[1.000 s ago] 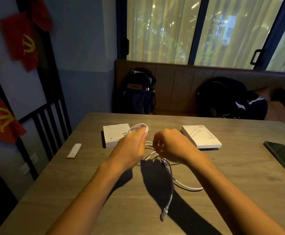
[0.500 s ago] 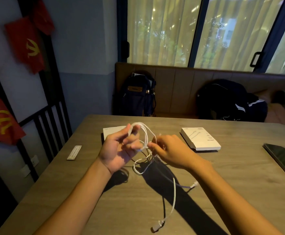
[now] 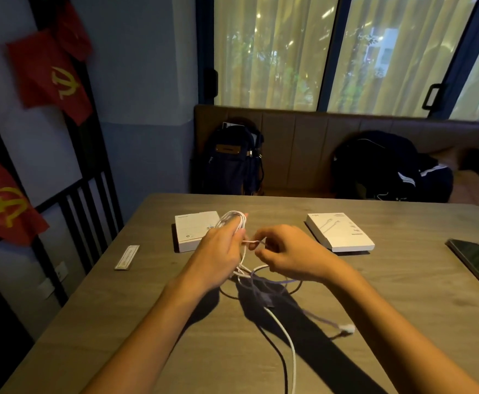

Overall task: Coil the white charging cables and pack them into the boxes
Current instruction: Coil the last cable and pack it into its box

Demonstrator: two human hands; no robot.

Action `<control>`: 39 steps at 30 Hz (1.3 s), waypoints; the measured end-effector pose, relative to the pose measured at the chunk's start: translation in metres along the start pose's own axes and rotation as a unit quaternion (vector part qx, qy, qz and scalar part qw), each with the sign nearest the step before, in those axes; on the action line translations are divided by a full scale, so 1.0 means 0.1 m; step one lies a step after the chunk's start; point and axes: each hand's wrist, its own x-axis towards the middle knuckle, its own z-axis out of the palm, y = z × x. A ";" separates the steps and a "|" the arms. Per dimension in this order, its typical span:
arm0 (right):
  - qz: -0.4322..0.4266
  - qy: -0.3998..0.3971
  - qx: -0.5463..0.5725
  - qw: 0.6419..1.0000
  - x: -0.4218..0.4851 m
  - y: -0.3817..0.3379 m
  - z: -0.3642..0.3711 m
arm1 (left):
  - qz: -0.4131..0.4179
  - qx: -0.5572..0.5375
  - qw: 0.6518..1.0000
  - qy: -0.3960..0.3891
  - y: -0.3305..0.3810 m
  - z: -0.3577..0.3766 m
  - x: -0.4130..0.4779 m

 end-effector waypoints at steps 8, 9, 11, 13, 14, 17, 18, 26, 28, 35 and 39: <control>-0.013 0.137 0.090 0.986 0.08 0.16 -0.01 | -0.068 -0.252 0.957 -0.125 -0.05 -0.15 0.04; -0.014 0.135 0.114 0.984 0.07 0.16 -0.02 | -0.084 -0.339 0.926 -0.144 -0.05 -0.18 0.03; -0.026 0.105 0.178 0.978 0.05 0.11 0.00 | -0.123 -0.498 0.845 -0.152 -0.03 -0.22 0.01; -0.032 0.077 0.243 0.966 0.04 0.07 0.02 | -0.155 -0.627 0.752 -0.128 0.00 -0.22 0.01; -0.030 0.071 0.270 0.960 0.05 0.06 0.04 | -0.165 -0.681 0.704 -0.112 0.01 -0.21 0.01; -0.006 0.055 0.333 0.941 0.08 0.07 0.14 | -0.143 -0.786 0.597 -0.073 0.07 -0.19 0.03; 0.007 0.048 0.343 0.938 0.09 0.07 0.18 | -0.135 -0.791 0.595 -0.048 0.09 -0.18 0.03; 0.066 0.007 0.200 0.978 0.12 0.09 0.27 | -0.072 -0.650 0.748 0.113 0.04 -0.16 0.13; 0.027 -0.007 0.103 0.994 0.12 0.02 0.29 | -0.047 -0.493 0.861 0.120 0.05 -0.12 0.11; -0.028 0.155 0.032 0.987 0.23 -0.02 0.05 | -0.030 -0.111 0.993 0.025 -0.17 0.01 0.08; -0.007 0.165 0.121 0.979 0.29 0.11 -0.10 | -0.040 -0.186 0.981 -0.022 -0.12 0.00 0.09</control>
